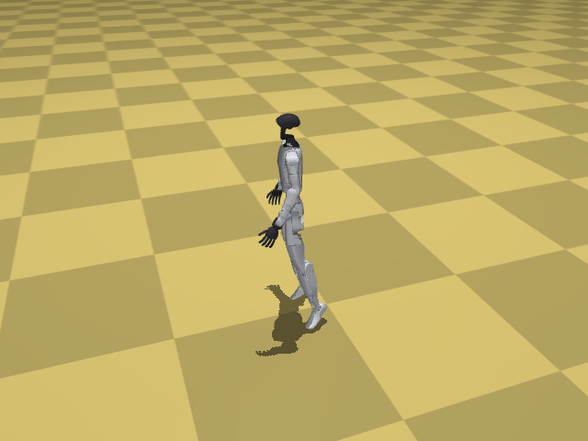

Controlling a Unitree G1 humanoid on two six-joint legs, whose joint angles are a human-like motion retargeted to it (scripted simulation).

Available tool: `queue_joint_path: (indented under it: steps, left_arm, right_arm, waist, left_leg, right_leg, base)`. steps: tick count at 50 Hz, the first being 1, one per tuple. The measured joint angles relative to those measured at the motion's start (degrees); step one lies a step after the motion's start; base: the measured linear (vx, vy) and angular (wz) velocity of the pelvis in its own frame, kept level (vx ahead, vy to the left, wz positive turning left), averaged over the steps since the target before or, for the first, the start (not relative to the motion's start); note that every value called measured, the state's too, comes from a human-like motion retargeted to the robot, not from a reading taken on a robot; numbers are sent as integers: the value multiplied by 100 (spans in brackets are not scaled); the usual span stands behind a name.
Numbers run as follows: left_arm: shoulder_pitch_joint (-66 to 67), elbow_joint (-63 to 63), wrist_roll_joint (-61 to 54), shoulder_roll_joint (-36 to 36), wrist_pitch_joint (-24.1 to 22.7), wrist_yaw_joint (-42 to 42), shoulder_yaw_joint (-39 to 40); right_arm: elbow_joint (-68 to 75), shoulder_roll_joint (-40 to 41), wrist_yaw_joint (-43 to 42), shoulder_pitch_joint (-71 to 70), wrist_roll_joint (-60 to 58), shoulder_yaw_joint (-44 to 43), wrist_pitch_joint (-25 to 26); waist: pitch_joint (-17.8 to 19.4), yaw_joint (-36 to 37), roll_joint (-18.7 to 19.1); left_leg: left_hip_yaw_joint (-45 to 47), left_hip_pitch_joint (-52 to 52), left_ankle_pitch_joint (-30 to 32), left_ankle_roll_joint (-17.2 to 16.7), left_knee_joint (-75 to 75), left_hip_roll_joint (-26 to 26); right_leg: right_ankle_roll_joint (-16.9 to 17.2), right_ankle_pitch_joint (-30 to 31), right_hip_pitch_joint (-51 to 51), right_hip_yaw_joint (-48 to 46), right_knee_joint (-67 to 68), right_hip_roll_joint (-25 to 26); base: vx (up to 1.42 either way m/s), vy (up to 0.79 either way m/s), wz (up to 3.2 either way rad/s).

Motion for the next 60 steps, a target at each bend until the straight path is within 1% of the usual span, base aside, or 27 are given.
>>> queue_joint_path:
  steps: [5,10,13,15,18,23,27,30,33,35,40,43,45,48,51,54,57,60]
  left_arm:
    - [-117,-69,168,59,52,-111,-34]
    - [-173,-190,312,170,111,-221,-58]
    - [-195,-273,294,260,115,-260,-79]
    - [-232,-318,251,325,111,-268,-105]
    - [-370,-339,177,406,109,-237,-179]
    - [-824,-213,165,415,139,-84,-436]
    - [-1243,-127,272,281,145,-35,-754]
    - [-1454,-256,429,160,97,-157,-970]
    - [-1509,-591,602,69,1,-376,-1060]
    - [-1483,-842,676,21,-77,-507,-1052]
    - [-1341,-1116,658,-92,-247,-591,-905]
    - [-1282,-922,587,-141,-259,-463,-810]
    - [-1245,-692,529,-160,-220,-330,-752]
    - [-1113,-292,434,-157,-109,-107,-667]
    - [-847,72,122,-144,5,61,-640]
    - [-568,342,46,-74,63,132,-569]
    - [-236,440,91,56,79,92,-502]
    - [72,397,192,213,55,9,-448]
  right_arm:
    - [22,-43,9,65,33,-25,18]
    - [56,-52,20,83,-9,-70,60]
    - [24,-40,38,74,-10,-113,70]
    - [-19,-30,50,74,19,-132,71]
    - [-71,-16,47,78,96,-107,74]
    - [34,13,-43,-36,165,91,95]
    - [198,68,-89,-272,132,253,83]
    - [184,135,-64,-438,87,282,35]
    - [-14,211,-6,-526,29,282,-37]
    - [-175,258,35,-570,-39,316,-82]
    - [-364,329,118,-816,-392,590,-105]
    - [-358,346,121,-1060,-605,816,-82]
    - [-383,347,92,-1223,-700,962,-74]
    - [-535,327,10,-1400,-785,1135,-88]
    - [-714,329,-69,-1477,-1273,1228,-252]
    - [-974,300,-103,-1530,-1394,1275,-323]
    - [-1206,292,-87,-1508,-1432,1300,-364]
    - [-1318,300,-56,-1433,-1465,1302,-392]
  waist:
    - [9,-302,33]
    - [16,-675,82]
    - [31,-903,92]
    - [54,-1028,84]
    - [114,-1128,55]
    - [286,-1114,53]
    - [478,-1077,117]
    - [642,-1089,168]
    - [788,-1106,193]
    - [863,-1093,193]
    - [1015,-925,127]
    - [1144,-769,63]
    - [1244,-669,27]
    - [1378,-549,-5]
    - [1447,-534,-36]
    - [1459,-502,-70]
    - [1436,-443,-69]
    - [1388,-365,-112]
  left_leg:
    - [87,30,-14,67,144,39]
    - [82,52,-3,51,240,132]
    - [24,69,-89,20,294,176]
    - [-25,81,-266,7,363,192]
    - [-91,101,-812,29,538,197]
    - [-275,123,-2231,96,779,168]
    - [-780,30,-3302,137,758,59]
    - [-1306,-105,-3726,155,672,-37]
    - [-1600,-219,-3752,134,547,-78]
    - [-1639,-267,-3713,59,444,-92]
    - [-1593,-318,-3883,-290,170,-240]
    - [-1630,-322,-3938,-399,28,-405]
    - [-1634,-319,-3827,-396,-48,-507]
    - [-1553,-317,-3477,-333,-106,-624]
    - [-1473,-326,-3248,-202,-75,-823]
    - [-1365,-363,-3155,-220,-120,-936]
    - [-1284,-368,-3150,-305,-187,-912]
    - [-1244,-367,-3149,-326,-264,-927]
  right_leg:
    - [0,-15,57,164,-36,22]
    - [0,-24,104,281,-56,116]
    - [0,-208,127,363,-33,170]
    - [0,-450,139,439,1,187]
    - [0,-967,130,569,87,190]
    - [0,-1826,22,679,247,251]
    - [0,-2160,-86,591,278,345]
    - [0,-2209,-121,482,207,373]
    - [0,-2199,-153,365,104,328]
    - [0,-2190,-190,291,38,273]
    - [0,-2104,-291,202,-144,100]
    - [0,-2012,-314,239,-258,-18]
    - [0,-1967,-320,296,-321,-106]
    - [0,-1977,-324,405,-382,-252]
    - [0,-2124,-309,411,-403,-557]
    - [-22,-2337,-383,69,-345,-790]
    - [-109,-2460,-433,-585,-216,-913]
    - [-105,-2254,-442,-1181,-116,-1059]
  base:
    - [-4,-8,-26]
    - [-5,-11,-18]
    - [-7,-10,-19]
    - [-9,-6,-24]
    - [-12,-1,-30]
    - [-18,4,-32]
    - [-22,7,-12]
    - [-23,10,17]
    - [-22,14,35]
    - [-22,16,35]
    - [-20,18,17]
    - [-18,22,-6]
    - [-17,27,-17]
    - [-15,33,-23]
    - [-13,42,-20]
    - [-10,28,-22]
    - [-6,13,-22]
    - [-3,7,-12]
